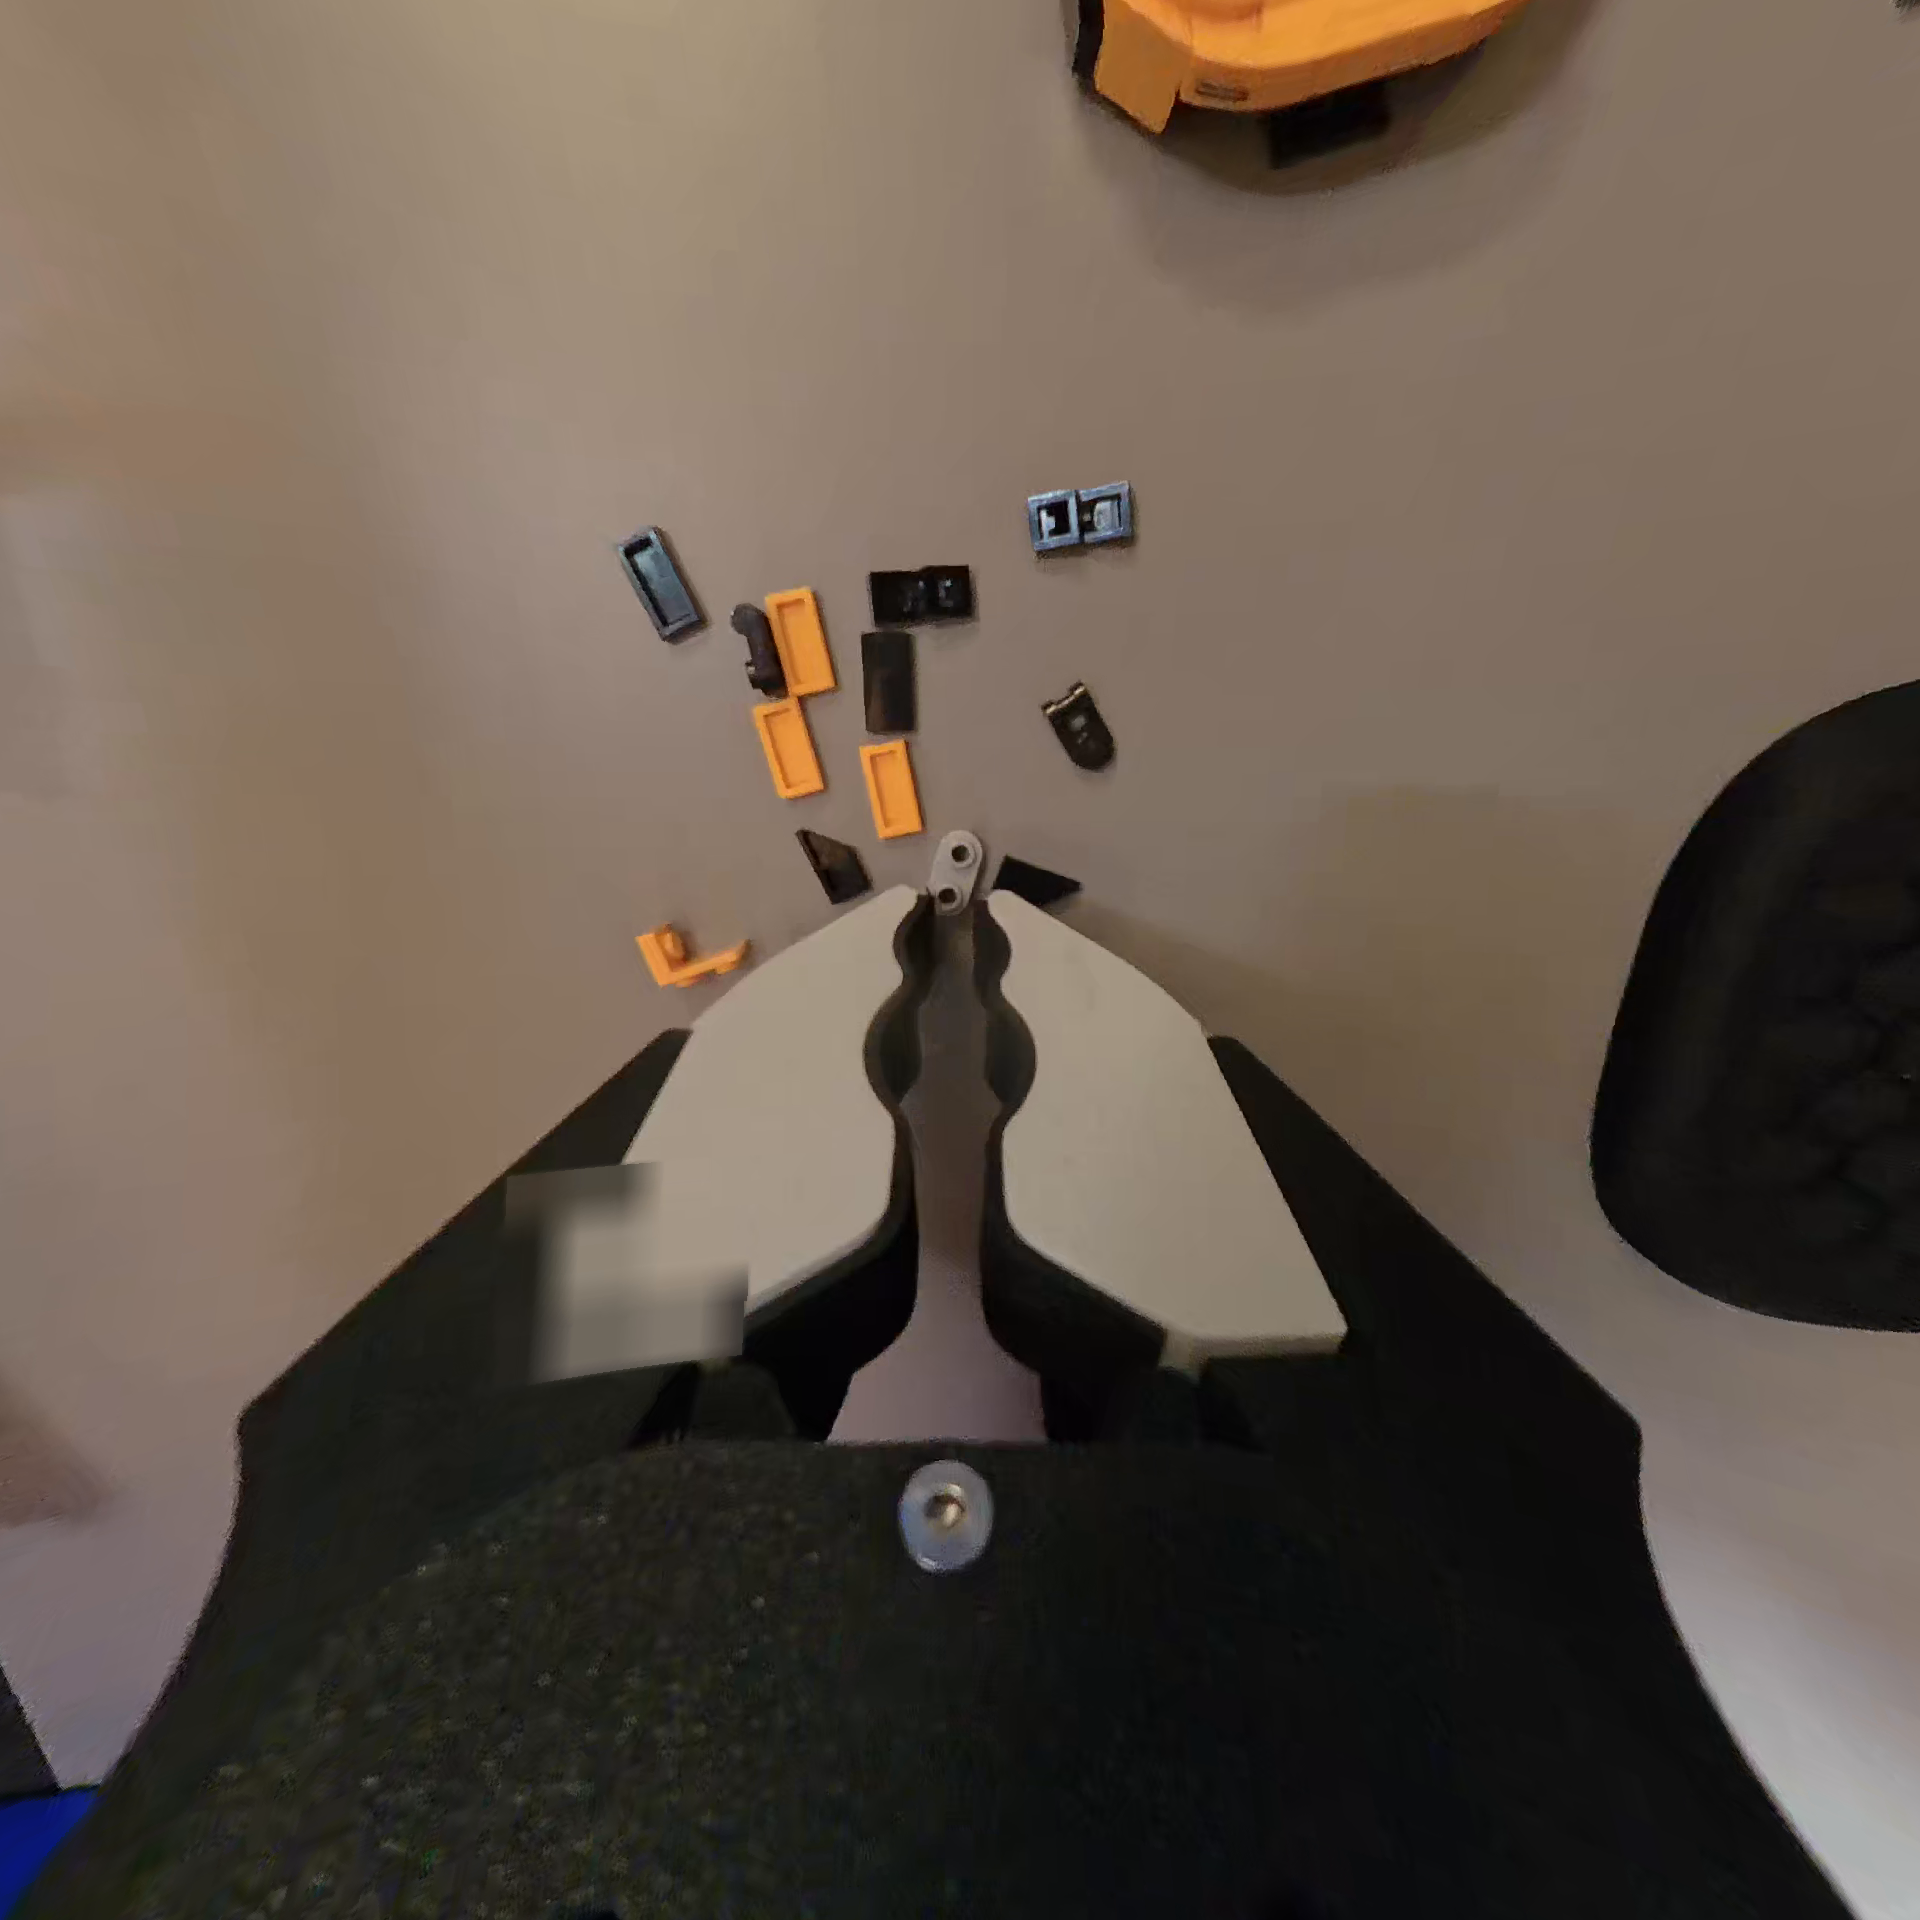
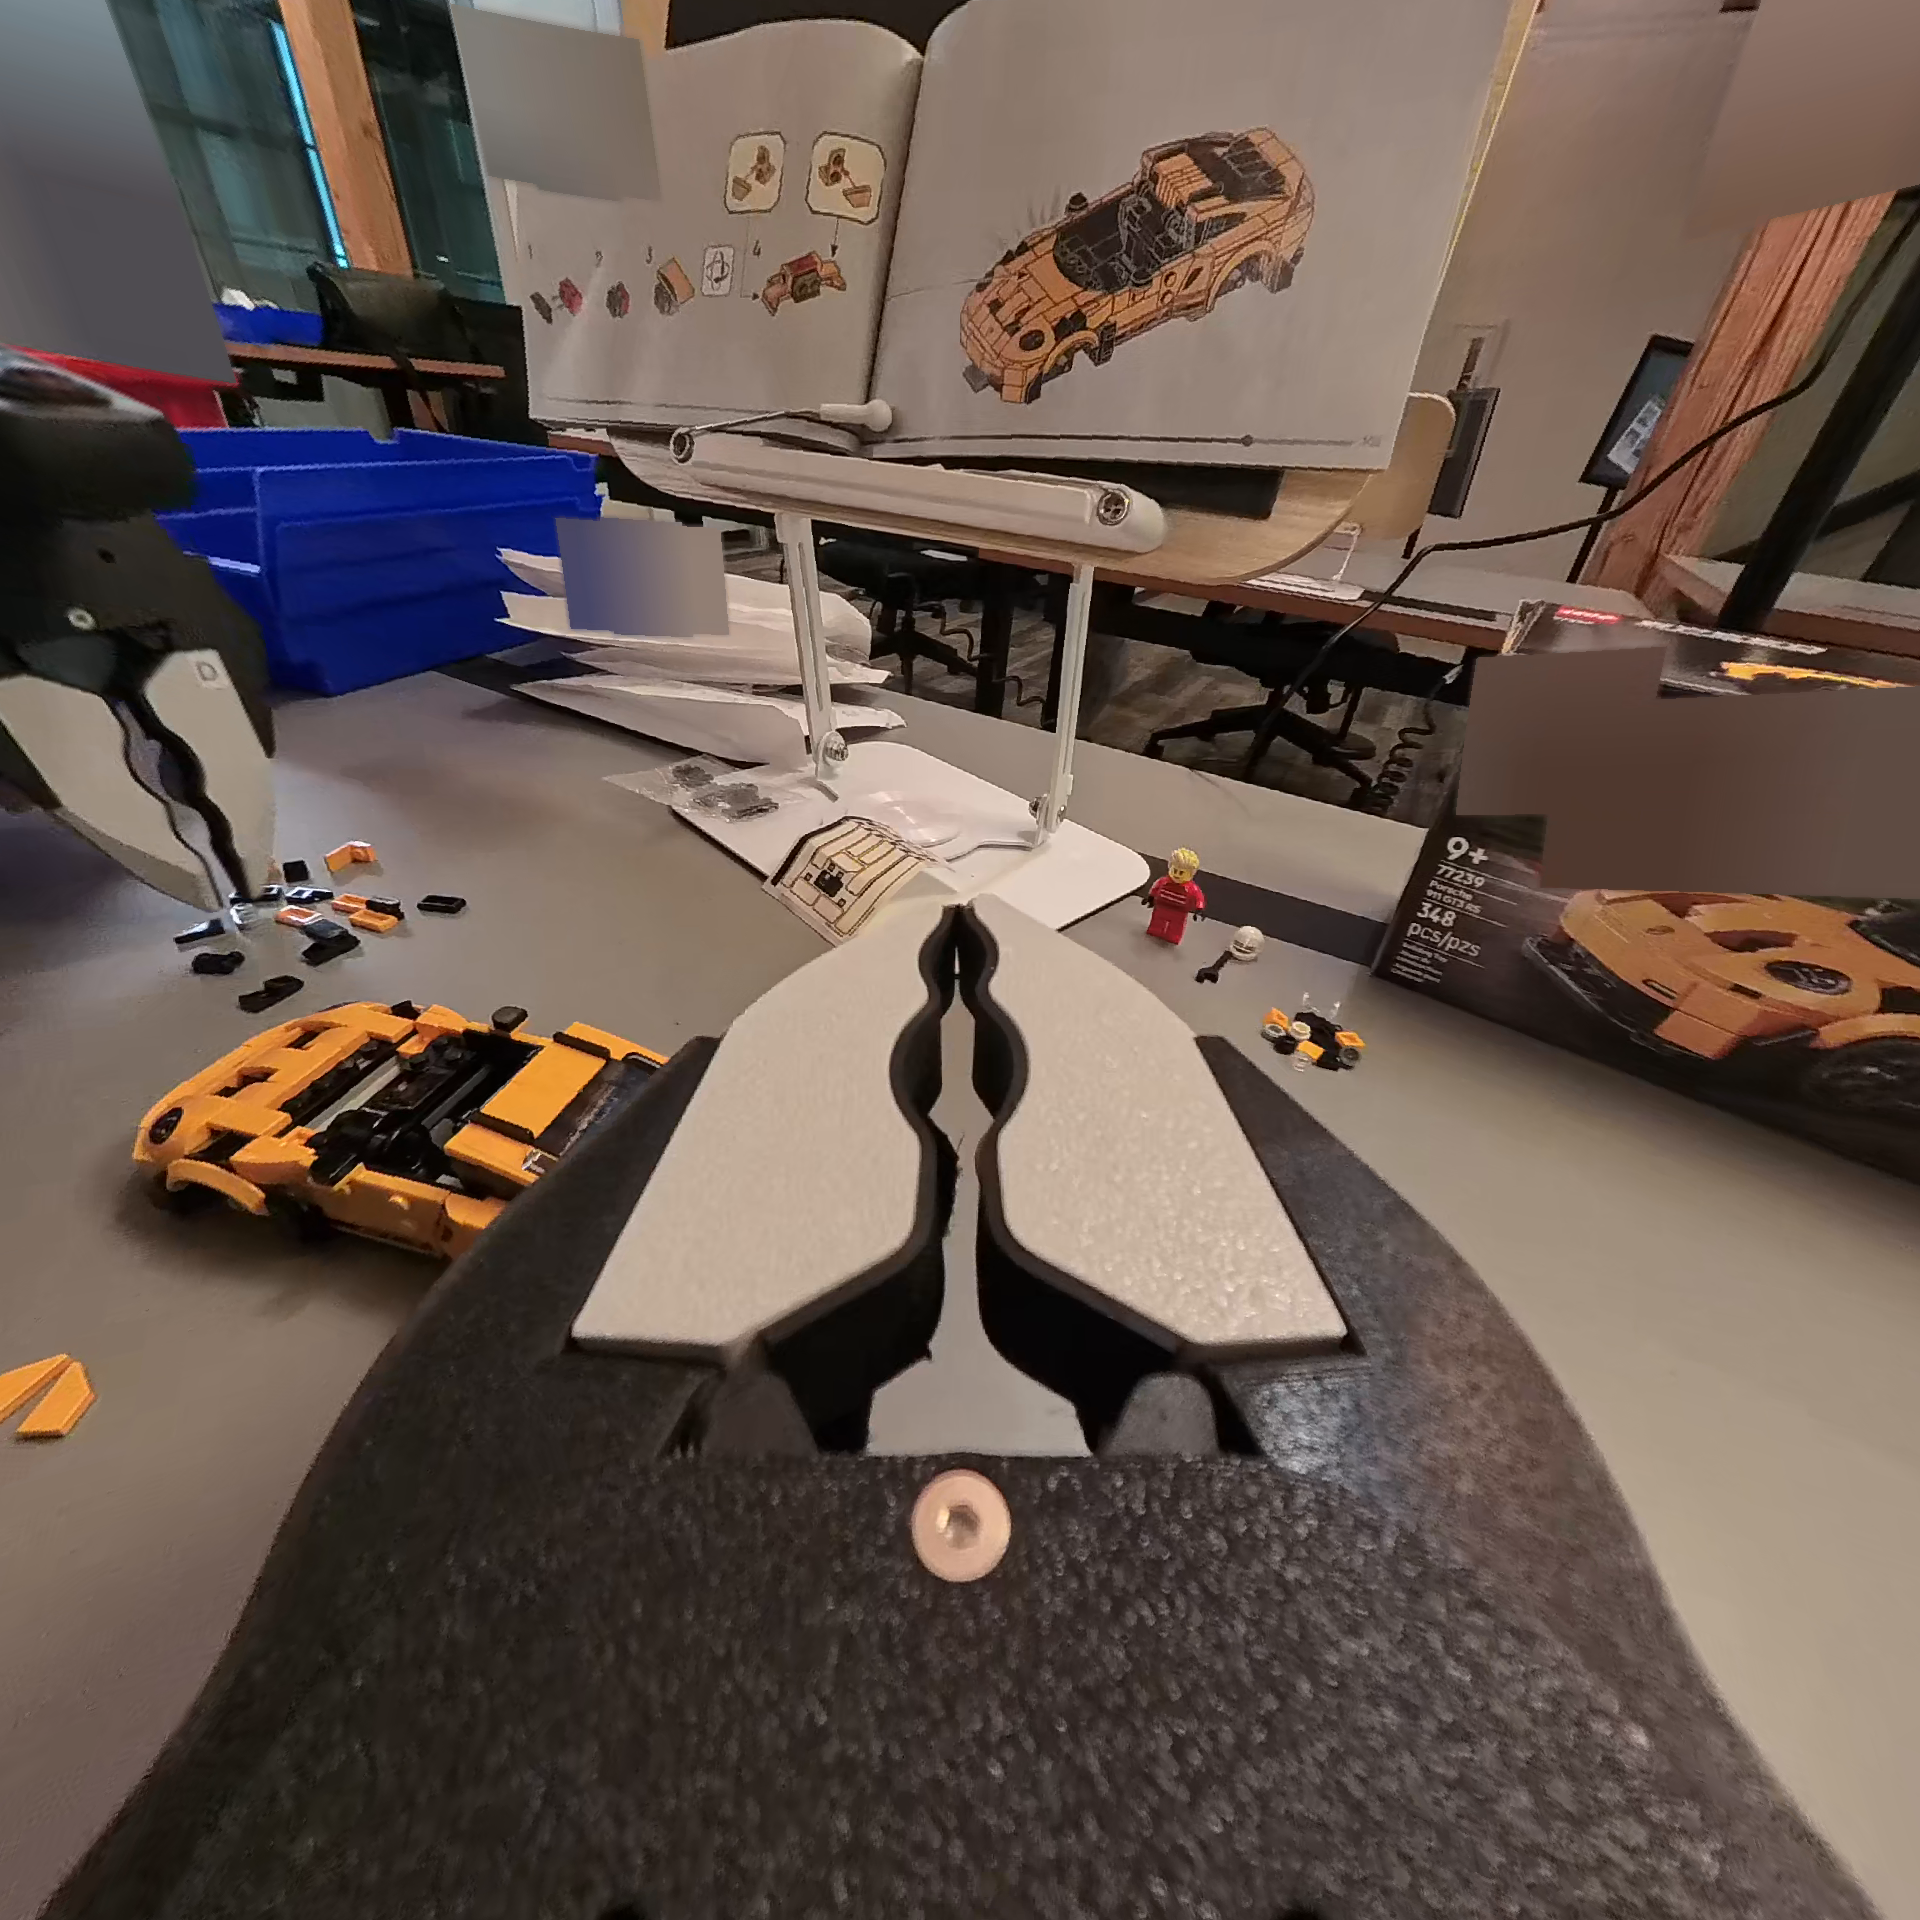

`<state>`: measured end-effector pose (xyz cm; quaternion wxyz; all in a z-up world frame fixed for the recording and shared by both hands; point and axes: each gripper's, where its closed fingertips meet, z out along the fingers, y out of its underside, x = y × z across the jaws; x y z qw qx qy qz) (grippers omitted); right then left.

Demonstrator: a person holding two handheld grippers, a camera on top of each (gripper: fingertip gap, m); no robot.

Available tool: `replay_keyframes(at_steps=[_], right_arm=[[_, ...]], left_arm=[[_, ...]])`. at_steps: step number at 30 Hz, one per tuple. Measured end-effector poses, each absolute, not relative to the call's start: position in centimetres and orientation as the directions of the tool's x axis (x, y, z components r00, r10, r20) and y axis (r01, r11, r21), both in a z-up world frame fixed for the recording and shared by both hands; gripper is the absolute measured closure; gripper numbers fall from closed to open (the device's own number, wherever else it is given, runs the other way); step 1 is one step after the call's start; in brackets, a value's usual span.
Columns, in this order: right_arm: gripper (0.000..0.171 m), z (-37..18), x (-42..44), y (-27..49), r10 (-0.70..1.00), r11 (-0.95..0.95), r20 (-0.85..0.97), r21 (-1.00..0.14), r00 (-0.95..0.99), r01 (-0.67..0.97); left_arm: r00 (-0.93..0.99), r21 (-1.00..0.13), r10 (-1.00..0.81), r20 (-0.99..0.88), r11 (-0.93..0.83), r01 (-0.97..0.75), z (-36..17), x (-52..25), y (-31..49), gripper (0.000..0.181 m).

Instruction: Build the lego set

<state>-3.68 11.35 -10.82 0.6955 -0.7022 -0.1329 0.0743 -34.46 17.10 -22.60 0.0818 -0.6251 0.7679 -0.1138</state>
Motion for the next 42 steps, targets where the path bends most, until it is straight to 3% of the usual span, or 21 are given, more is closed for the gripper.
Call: replay_keyframes(at_steps=[16,27,36,42], right_arm=[[0.171,-11.2,-3.8,11.5,0.297,-0.016,0.077,-0.996,0.952,0.086],[0.171,-11.2,-3.8,11.5,0.297,-0.014,0.084,-0.996,0.951,0.092],[0.171,-11.0,-3.9,11.4,0.304,-0.008,0.085,-0.996,0.949,0.091],[0.171,-10.7,-4.1,11.1,0.312,0.003,0.089,-0.996,0.946,0.093]], left_arm=[[-0.268,-0.289,-0.963,0.033,0.247,-0.925,-23.0,-33.8,16.8,0.176],[-0.211,-0.314,-0.977,0.018,0.195,-0.929,-21.8,-33.7,16.5,0.179],[-0.154,-0.427,-0.985,0.080,0.105,-0.898,-19.7,-30.2,10.1,0.179],[-0.153,-0.404,-0.982,0.116,0.094,-0.910,-21.9,-28.5,5.5,0.179]])
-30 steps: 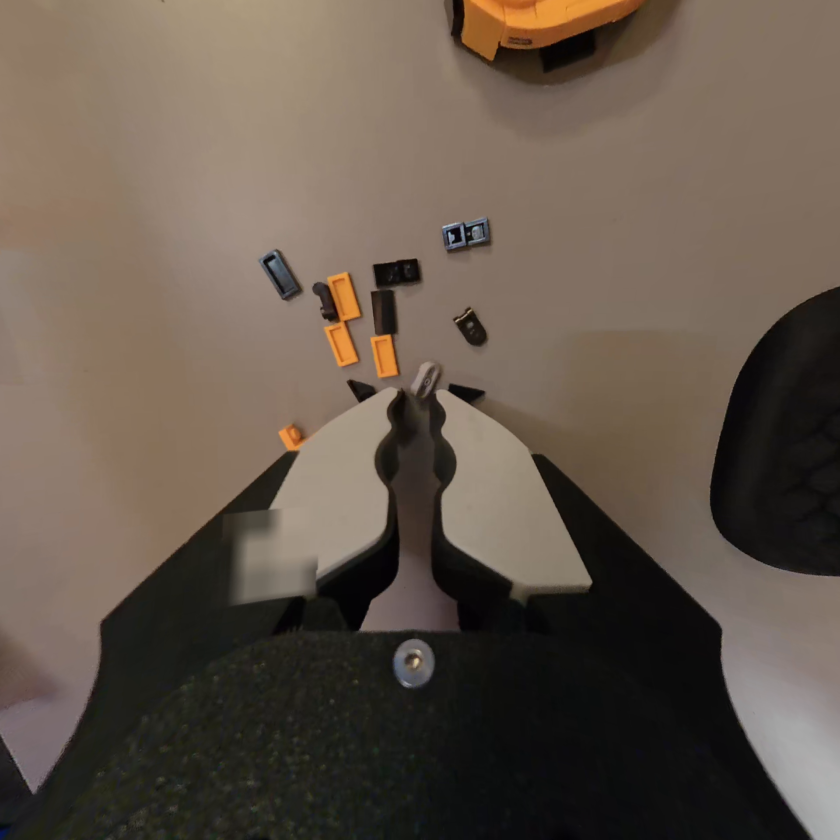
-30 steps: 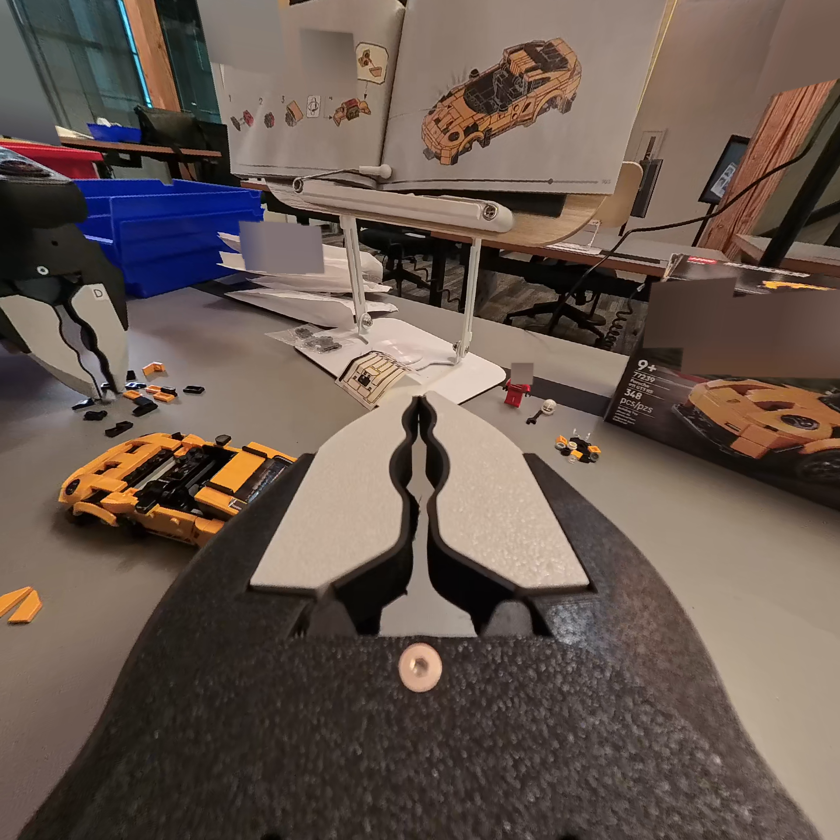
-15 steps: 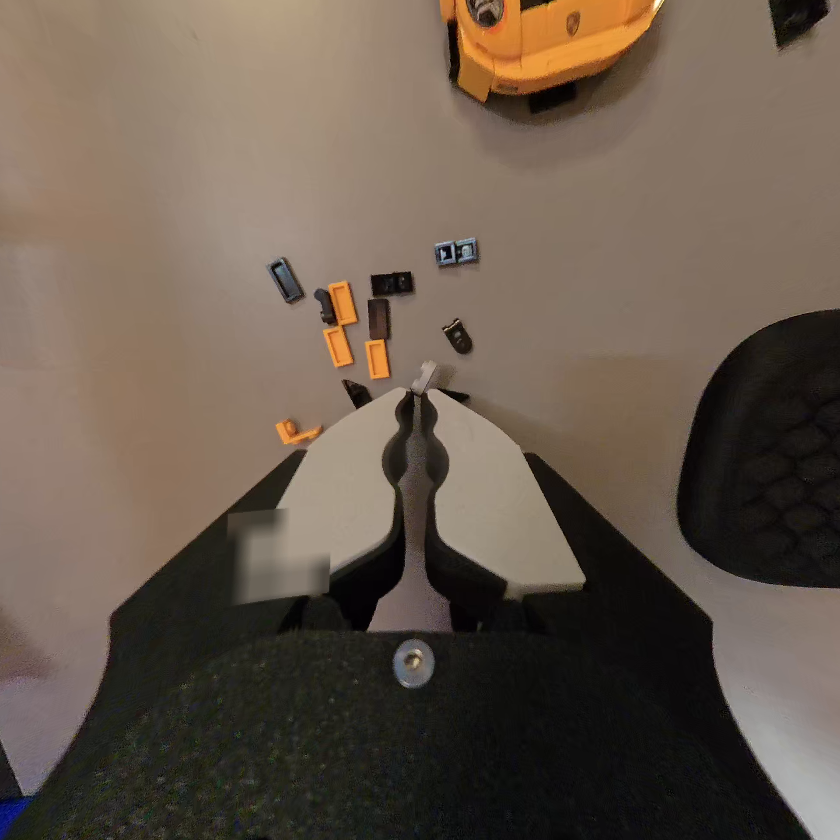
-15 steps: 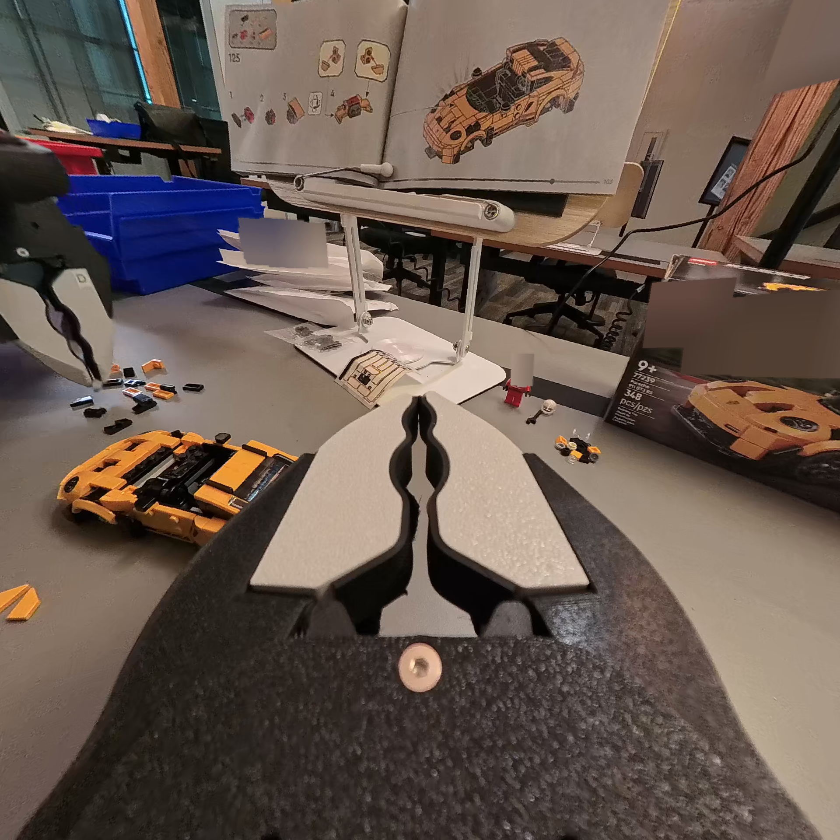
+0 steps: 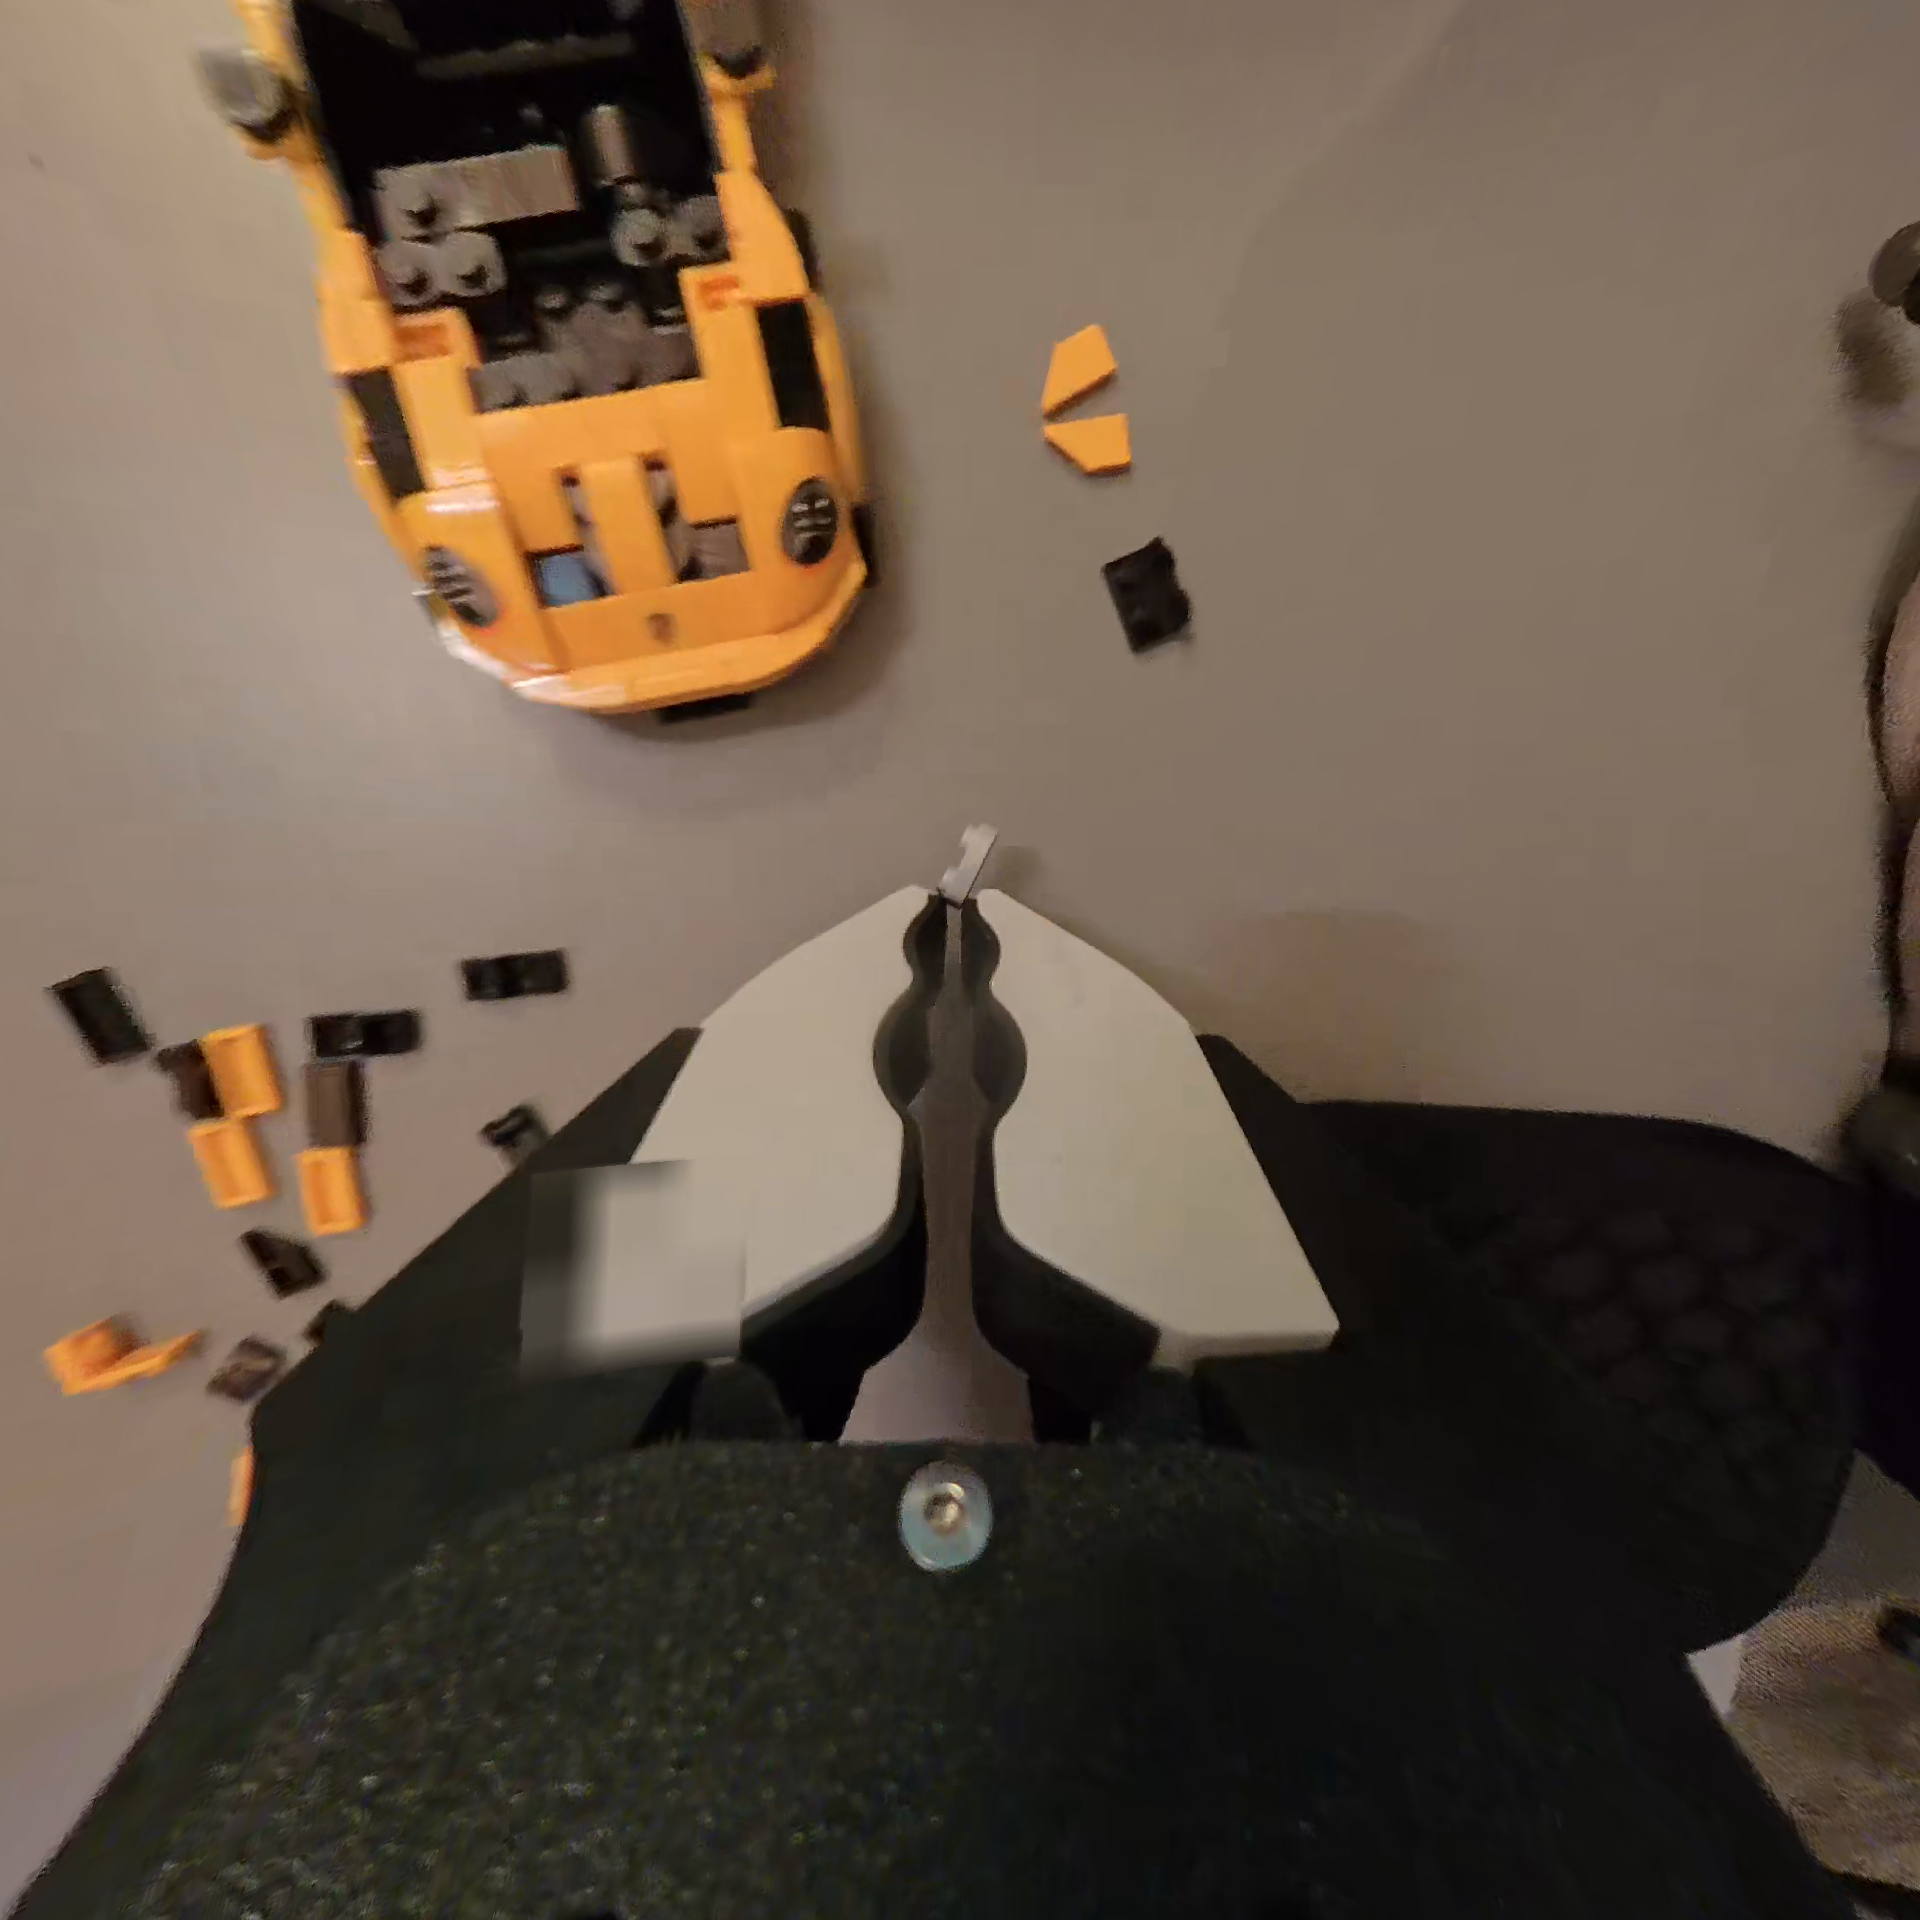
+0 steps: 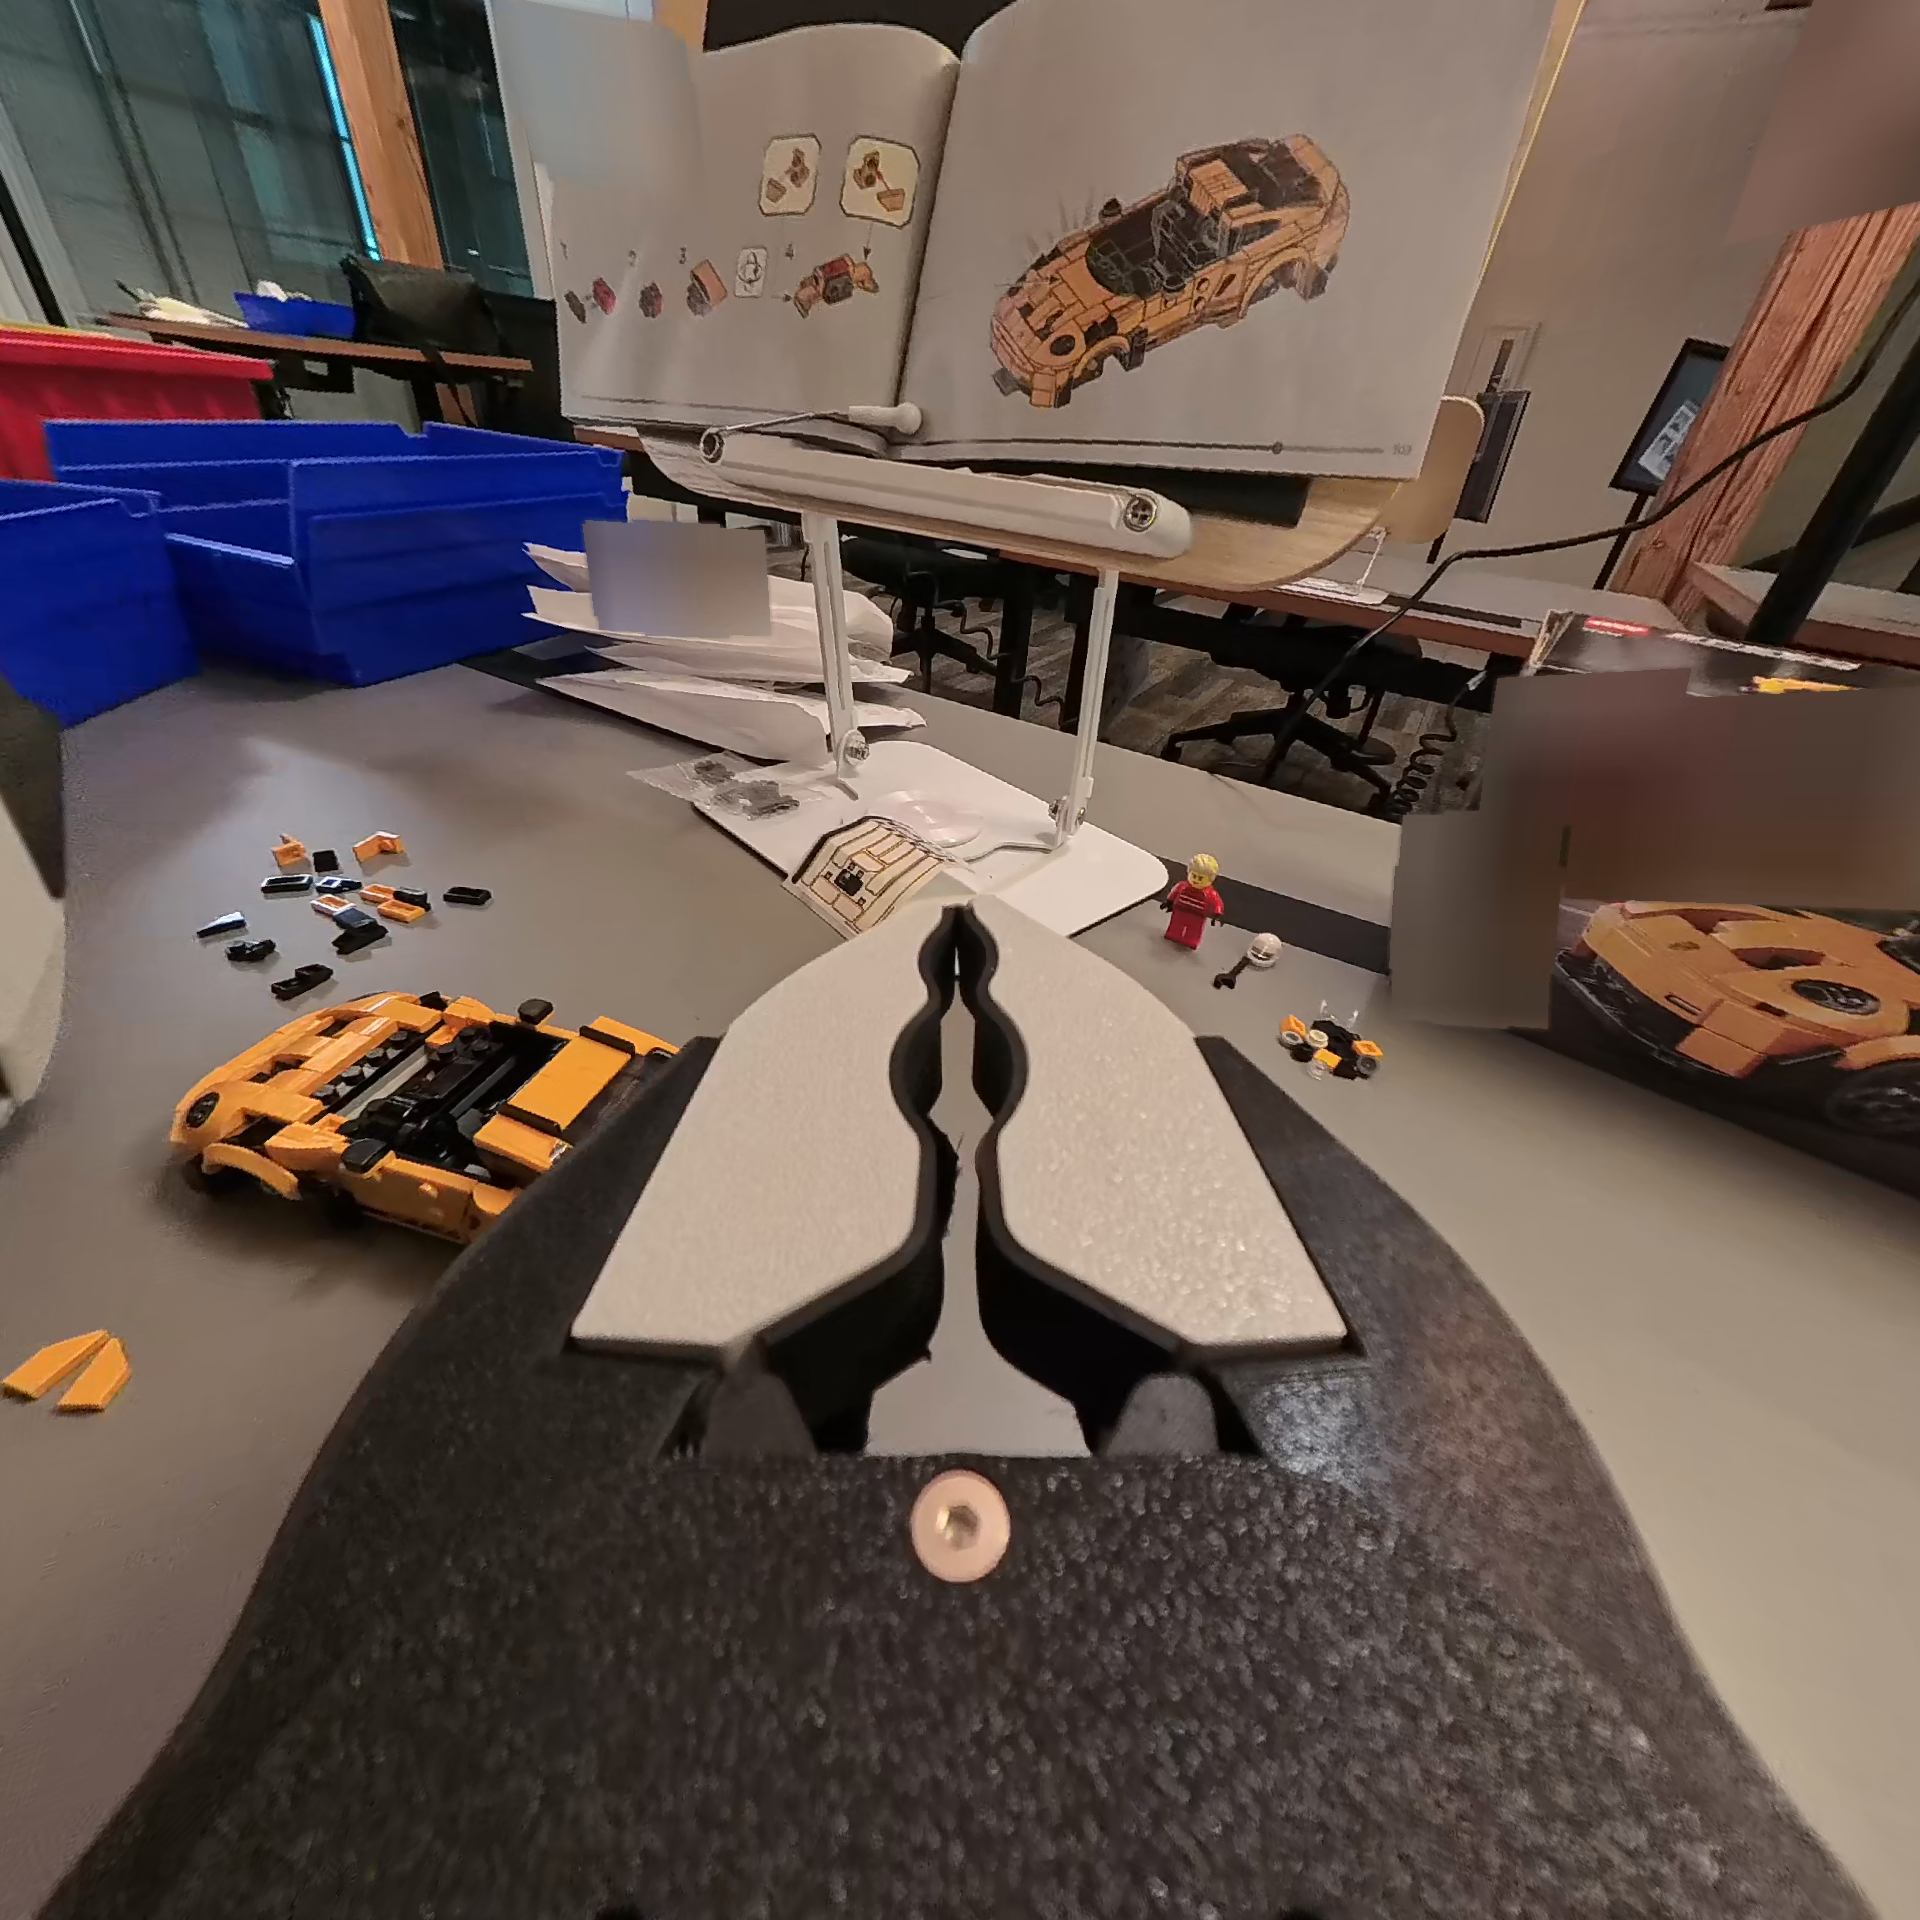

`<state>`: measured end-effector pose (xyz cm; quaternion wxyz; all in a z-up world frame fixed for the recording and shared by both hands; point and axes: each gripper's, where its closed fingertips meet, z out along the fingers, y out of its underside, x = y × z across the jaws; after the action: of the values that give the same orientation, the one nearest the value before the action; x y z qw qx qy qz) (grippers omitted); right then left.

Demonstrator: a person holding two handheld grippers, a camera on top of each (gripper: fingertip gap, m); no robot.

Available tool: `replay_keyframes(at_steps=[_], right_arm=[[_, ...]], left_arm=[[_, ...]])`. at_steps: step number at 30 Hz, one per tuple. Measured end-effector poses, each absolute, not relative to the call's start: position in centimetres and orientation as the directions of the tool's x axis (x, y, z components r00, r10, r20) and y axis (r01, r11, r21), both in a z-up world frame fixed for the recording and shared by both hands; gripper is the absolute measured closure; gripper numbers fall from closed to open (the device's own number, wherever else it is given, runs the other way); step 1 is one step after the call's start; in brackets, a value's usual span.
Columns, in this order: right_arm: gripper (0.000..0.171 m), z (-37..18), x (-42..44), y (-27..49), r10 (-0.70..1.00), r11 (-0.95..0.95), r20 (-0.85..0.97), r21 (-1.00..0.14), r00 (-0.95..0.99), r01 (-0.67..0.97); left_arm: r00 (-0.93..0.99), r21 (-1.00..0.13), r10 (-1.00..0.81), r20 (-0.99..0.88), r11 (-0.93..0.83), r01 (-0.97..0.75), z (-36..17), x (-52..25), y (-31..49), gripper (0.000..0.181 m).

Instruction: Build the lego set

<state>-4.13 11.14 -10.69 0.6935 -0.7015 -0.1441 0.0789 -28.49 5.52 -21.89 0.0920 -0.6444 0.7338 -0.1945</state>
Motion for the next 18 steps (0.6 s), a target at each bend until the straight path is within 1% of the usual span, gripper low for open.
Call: replay_keyframes(at_steps=[4,10,15,18], right_arm=[[0.171,-10.5,-4.2,11.0,0.314,0.010,0.091,-0.996,0.945,0.093],[0.171,-10.4,-4.3,10.9,0.319,0.013,0.095,-0.995,0.943,0.095],[0.171,-10.4,-4.3,10.9,0.319,0.014,0.097,-0.995,0.943,0.098],[0.171,-10.4,-4.4,10.9,0.320,0.015,0.098,-0.995,0.942,0.099]], left_arm=[[-0.152,-0.402,-0.976,0.154,0.079,-0.912,-22.7,-28.0,3.8,0.178],[-0.140,-0.413,-0.977,0.161,0.062,-0.908,-22.9,-27.8,3.1,0.179],[-0.129,-0.428,-0.982,0.136,0.059,-0.902,-22.9,-27.6,3.0,0.178],[-0.132,-0.450,-0.986,0.105,0.072,-0.890,-22.9,-27.4,2.9,0.175]])
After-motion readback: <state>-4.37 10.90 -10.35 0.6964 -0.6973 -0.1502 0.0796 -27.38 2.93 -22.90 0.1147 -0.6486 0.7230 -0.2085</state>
